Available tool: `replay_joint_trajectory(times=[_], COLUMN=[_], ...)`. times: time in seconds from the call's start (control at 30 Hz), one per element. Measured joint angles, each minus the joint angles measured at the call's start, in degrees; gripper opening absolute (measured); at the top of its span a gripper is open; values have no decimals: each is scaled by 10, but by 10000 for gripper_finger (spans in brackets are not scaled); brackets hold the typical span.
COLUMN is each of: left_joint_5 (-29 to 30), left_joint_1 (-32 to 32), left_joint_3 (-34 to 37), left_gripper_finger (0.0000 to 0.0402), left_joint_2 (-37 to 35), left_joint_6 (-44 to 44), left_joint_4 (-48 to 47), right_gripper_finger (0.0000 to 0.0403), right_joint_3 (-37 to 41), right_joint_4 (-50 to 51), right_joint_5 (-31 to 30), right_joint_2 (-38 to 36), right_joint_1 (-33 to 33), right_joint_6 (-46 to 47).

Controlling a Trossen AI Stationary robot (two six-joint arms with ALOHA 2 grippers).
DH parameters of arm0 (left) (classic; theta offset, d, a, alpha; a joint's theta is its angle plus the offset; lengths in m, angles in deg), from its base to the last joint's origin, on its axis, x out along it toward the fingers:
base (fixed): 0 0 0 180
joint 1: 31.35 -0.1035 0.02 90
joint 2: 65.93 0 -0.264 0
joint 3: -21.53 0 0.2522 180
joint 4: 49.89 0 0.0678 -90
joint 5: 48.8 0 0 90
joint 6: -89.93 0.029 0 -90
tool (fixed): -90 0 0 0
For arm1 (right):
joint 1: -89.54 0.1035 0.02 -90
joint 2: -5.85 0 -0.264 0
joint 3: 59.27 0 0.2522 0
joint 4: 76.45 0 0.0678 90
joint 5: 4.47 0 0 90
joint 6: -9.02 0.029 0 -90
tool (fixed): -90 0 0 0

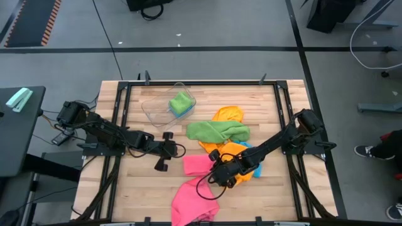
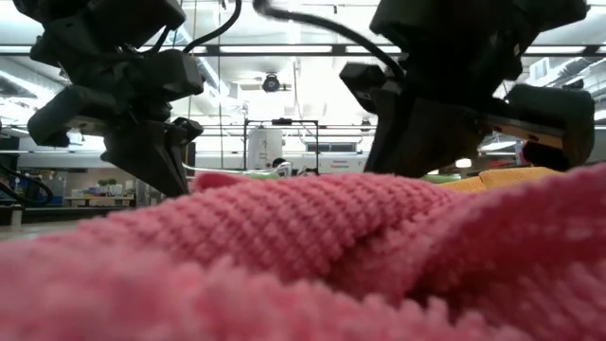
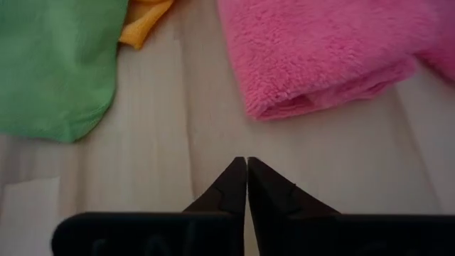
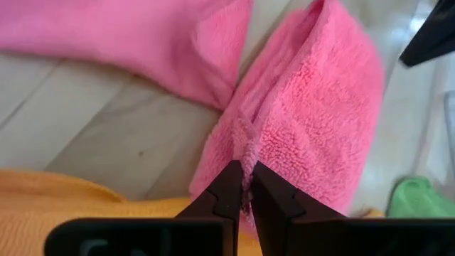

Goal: Fold microfiber towels
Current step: Fold the left pink microfiber towel

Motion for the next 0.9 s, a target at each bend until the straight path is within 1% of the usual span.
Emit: replay_joint_trajectory(times=[0.17, 0.33, 0.47, 0.57, 0.7, 0.8, 0.9], left_joint_5=[-7, -7, -7, -7, -7, -7, -7], left_joint_1=[0, 0, 1, 1, 3, 9, 14], left_joint_3=[0, 0, 0, 0, 0, 0, 0], left_gripper_finger=[37, 43, 43, 40, 41, 45, 48], left_joint_2=[0, 0, 0, 0, 9, 28, 55], left_joint_6=[0, 3, 7, 13, 10, 1, 0], left_joint_4=[4, 7, 37, 82, 156, 188, 221], right_gripper_finger=[37, 37, 42, 61, 100, 128, 146], right_joint_3=[7, 9, 9, 9, 9, 9, 9], right_joint_4=[-1, -1, -1, -1, -1, -1, -12], right_joint_5=[2, 9, 13, 17, 17, 17, 26], right_joint_2=[0, 0, 0, 0, 0, 0, 0], right_joint_1=[-7, -9, -9, -9, -9, -9, -9], right_joint_6=[26, 29, 40, 60, 85, 94, 99])
